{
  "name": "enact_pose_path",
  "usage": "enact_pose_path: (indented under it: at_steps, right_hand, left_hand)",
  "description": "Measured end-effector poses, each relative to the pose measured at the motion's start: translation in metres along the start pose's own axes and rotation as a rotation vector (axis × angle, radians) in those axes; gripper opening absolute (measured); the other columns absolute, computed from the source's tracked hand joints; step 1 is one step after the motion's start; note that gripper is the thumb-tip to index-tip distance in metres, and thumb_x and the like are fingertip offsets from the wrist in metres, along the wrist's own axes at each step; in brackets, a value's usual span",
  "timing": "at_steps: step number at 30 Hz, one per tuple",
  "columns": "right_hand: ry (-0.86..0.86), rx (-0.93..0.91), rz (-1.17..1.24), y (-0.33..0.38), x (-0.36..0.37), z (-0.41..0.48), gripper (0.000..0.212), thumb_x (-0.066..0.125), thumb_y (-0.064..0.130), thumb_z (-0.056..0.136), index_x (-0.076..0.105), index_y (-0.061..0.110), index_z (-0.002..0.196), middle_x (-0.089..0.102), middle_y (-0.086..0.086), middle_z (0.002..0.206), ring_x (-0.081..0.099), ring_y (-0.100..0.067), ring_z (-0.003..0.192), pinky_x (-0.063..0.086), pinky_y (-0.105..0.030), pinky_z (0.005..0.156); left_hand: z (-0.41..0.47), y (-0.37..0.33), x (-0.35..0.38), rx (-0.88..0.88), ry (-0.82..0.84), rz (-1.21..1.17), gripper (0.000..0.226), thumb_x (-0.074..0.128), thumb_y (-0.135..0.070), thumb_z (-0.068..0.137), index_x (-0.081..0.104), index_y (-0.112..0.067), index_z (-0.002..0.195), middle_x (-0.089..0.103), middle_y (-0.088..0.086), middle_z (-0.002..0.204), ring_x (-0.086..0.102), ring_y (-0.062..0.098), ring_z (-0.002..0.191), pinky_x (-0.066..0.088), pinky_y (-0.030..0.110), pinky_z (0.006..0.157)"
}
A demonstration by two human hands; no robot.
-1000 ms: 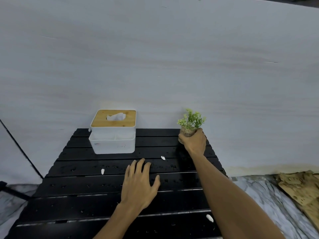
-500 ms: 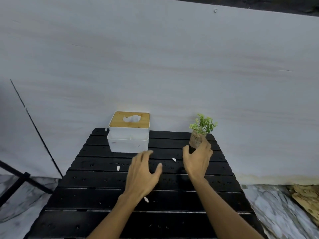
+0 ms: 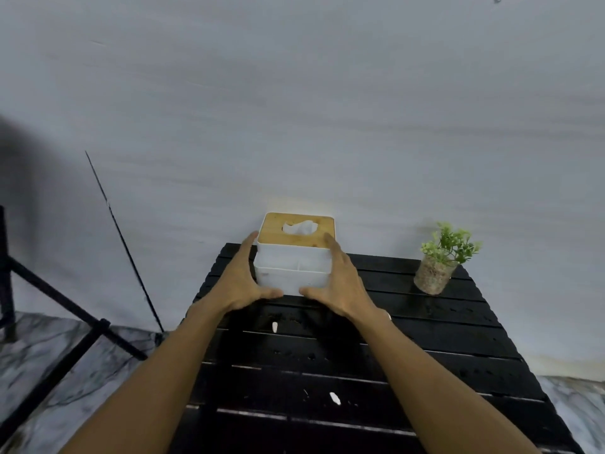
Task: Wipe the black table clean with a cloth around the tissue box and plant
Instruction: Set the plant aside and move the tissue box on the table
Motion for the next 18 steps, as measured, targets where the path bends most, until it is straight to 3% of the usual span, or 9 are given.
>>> enact_pose_path:
  at_steps: [2, 5, 6, 11, 15, 18]
  right_hand:
    - [-0.026, -0.004, -0.011, -0.002, 0.001, 0.005, 0.116, 0.085, 0.042, 0.070, 0.010, 0.031, 0.157, 0.035, -0.005, 0.156, 0.041, -0.025, 0.138, 0.042, -0.041, 0.105]
    - [-0.046, -0.015, -0.013, -0.003, 0.003, 0.006, 0.114, 0.085, 0.042, 0.070, 0.013, 0.028, 0.157, 0.037, -0.005, 0.155, 0.042, -0.023, 0.137, 0.041, -0.039, 0.106]
    - [-0.051, -0.020, -0.013, -0.002, 0.003, 0.005, 0.113, 0.084, 0.042, 0.070, 0.014, 0.027, 0.157, 0.037, -0.004, 0.155, 0.042, -0.023, 0.137, 0.041, -0.038, 0.106]
    - [-0.086, -0.040, 0.021, 0.002, 0.001, -0.002, 0.106, 0.083, 0.038, 0.073, 0.019, 0.024, 0.156, 0.037, -0.002, 0.154, 0.043, -0.021, 0.135, 0.041, -0.033, 0.102]
    - [-0.144, -0.080, 0.050, 0.010, -0.008, -0.012, 0.102, 0.082, 0.035, 0.076, 0.020, 0.022, 0.156, 0.031, -0.002, 0.159, 0.038, -0.020, 0.140, 0.035, -0.026, 0.104]
    - [-0.201, -0.147, 0.057, 0.023, -0.025, -0.022, 0.101, 0.083, 0.036, 0.078, 0.019, 0.026, 0.156, 0.027, -0.004, 0.161, 0.038, -0.021, 0.142, 0.041, -0.032, 0.106]
  left_hand:
    - [0.005, -0.006, -0.001, 0.058, -0.020, -0.046, 0.123, 0.094, -0.021, 0.052, 0.019, -0.040, 0.147, 0.043, -0.018, 0.137, 0.052, 0.014, 0.121, 0.047, 0.034, 0.100]
    - [0.008, -0.008, 0.000, 0.086, -0.066, 0.024, 0.110, 0.090, -0.014, 0.061, 0.026, -0.033, 0.147, 0.046, -0.005, 0.136, 0.052, 0.011, 0.113, 0.041, 0.006, 0.086]
    - [0.008, -0.008, 0.001, 0.091, -0.084, 0.052, 0.105, 0.089, -0.014, 0.062, 0.028, -0.032, 0.146, 0.046, -0.003, 0.135, 0.051, 0.012, 0.111, 0.040, 0.004, 0.084]
    - [0.004, -0.004, 0.004, 0.098, -0.129, 0.084, 0.100, 0.087, -0.020, 0.064, 0.031, -0.035, 0.145, 0.044, -0.003, 0.139, 0.047, 0.015, 0.123, 0.041, 0.033, 0.105]
    - [-0.007, -0.018, 0.002, 0.171, -0.174, 0.075, 0.098, 0.085, -0.019, 0.065, 0.030, -0.037, 0.144, 0.039, -0.008, 0.145, 0.041, 0.011, 0.129, 0.040, 0.039, 0.108]
    - [-0.019, -0.042, -0.002, 0.256, -0.231, 0.078, 0.098, 0.084, -0.017, 0.067, 0.028, -0.037, 0.145, 0.037, -0.008, 0.147, 0.040, 0.010, 0.130, 0.042, 0.036, 0.106]
Point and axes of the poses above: each hand's wrist, its own z-axis towards the middle knuckle, its own x-axis out of the palm, y = z × x, the point moved 10 cm from there along z, towards the middle knuckle
